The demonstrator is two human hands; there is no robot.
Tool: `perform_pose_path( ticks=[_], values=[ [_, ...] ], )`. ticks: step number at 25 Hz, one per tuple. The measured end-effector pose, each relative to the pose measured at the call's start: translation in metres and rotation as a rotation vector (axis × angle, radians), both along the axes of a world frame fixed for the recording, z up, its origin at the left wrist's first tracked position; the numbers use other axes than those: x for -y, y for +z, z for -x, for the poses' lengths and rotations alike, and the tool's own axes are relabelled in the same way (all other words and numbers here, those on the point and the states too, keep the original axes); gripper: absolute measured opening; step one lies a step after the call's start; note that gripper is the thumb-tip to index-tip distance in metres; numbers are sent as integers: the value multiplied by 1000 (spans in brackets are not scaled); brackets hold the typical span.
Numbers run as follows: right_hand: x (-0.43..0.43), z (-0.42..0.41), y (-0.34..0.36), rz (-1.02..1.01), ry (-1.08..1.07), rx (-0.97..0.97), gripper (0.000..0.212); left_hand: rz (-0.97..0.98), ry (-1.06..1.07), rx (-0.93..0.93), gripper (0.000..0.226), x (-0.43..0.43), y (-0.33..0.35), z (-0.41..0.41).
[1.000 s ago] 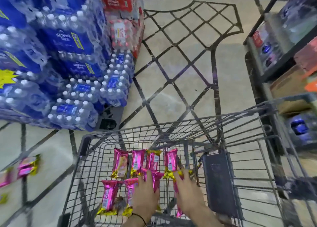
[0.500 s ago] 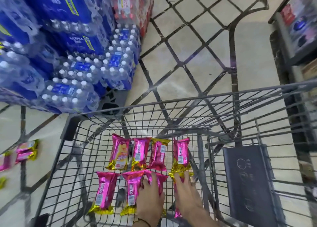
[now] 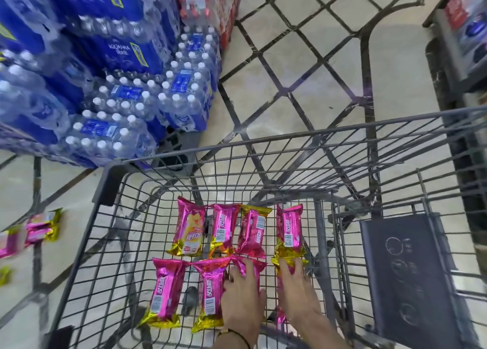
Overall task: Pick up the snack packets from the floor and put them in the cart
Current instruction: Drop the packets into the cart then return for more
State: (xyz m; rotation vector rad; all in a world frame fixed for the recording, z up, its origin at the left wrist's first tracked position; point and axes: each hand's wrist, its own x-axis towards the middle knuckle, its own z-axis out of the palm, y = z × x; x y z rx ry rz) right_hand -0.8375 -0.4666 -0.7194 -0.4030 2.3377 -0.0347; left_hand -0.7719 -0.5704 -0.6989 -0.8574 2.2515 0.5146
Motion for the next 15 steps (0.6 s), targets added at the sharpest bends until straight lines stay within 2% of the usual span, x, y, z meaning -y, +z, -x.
perform_pose_path(
  ticks=[8,15],
  values=[
    [-6,-2,14,13,18,3,73,0,-22,-57,76,2,15,-1],
    [-5,12,89,62,62,-83,64,51,-111,-170,71,28,89,12]
  ],
)
